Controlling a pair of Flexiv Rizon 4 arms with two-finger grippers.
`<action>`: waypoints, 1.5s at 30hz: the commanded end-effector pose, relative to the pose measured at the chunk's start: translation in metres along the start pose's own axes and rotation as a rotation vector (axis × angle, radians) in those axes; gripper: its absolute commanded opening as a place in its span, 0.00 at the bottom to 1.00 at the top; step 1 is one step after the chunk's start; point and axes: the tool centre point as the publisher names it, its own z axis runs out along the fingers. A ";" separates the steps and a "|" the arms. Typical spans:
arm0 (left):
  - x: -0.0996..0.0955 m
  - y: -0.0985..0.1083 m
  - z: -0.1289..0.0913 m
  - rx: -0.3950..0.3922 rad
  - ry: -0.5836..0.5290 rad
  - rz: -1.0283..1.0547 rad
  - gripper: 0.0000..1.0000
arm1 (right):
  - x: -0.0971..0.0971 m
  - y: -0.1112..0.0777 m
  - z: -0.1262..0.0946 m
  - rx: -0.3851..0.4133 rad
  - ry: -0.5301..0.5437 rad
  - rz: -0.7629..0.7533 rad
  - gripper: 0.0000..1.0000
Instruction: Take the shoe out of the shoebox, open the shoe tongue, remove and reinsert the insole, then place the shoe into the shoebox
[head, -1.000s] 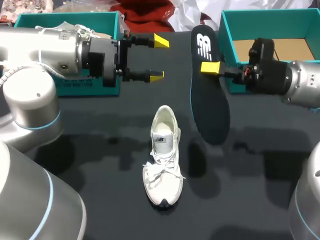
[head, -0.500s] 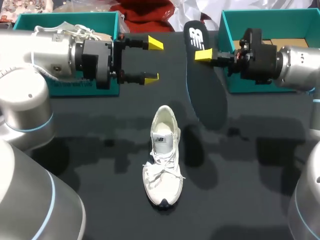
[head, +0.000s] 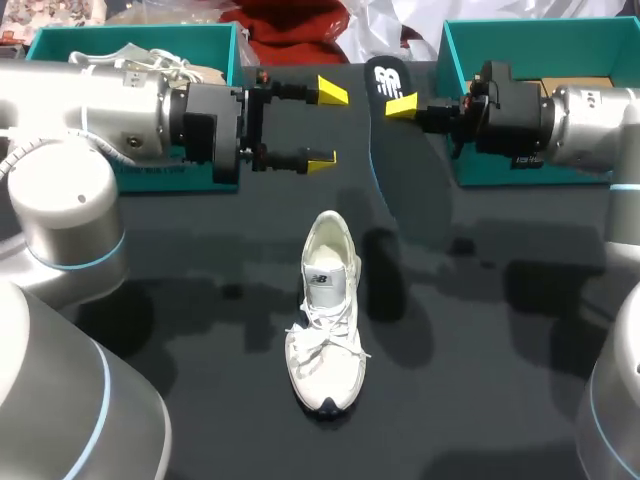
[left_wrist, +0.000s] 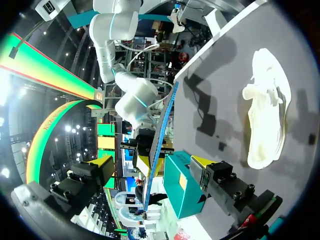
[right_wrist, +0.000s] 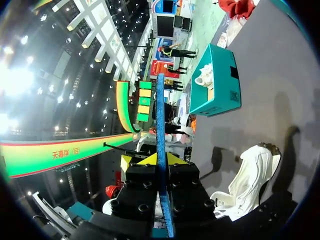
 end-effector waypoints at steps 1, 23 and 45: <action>0.000 0.003 0.005 0.001 0.000 0.001 1.00 | -0.003 0.004 0.003 0.016 0.001 0.001 0.00; 0.005 0.013 0.043 -0.015 0.003 0.009 1.00 | -0.022 0.022 0.020 -0.014 -0.017 0.225 0.00; 0.015 0.026 0.057 -0.045 0.005 -0.033 0.36 | -0.023 0.022 0.020 -0.020 -0.013 0.239 0.00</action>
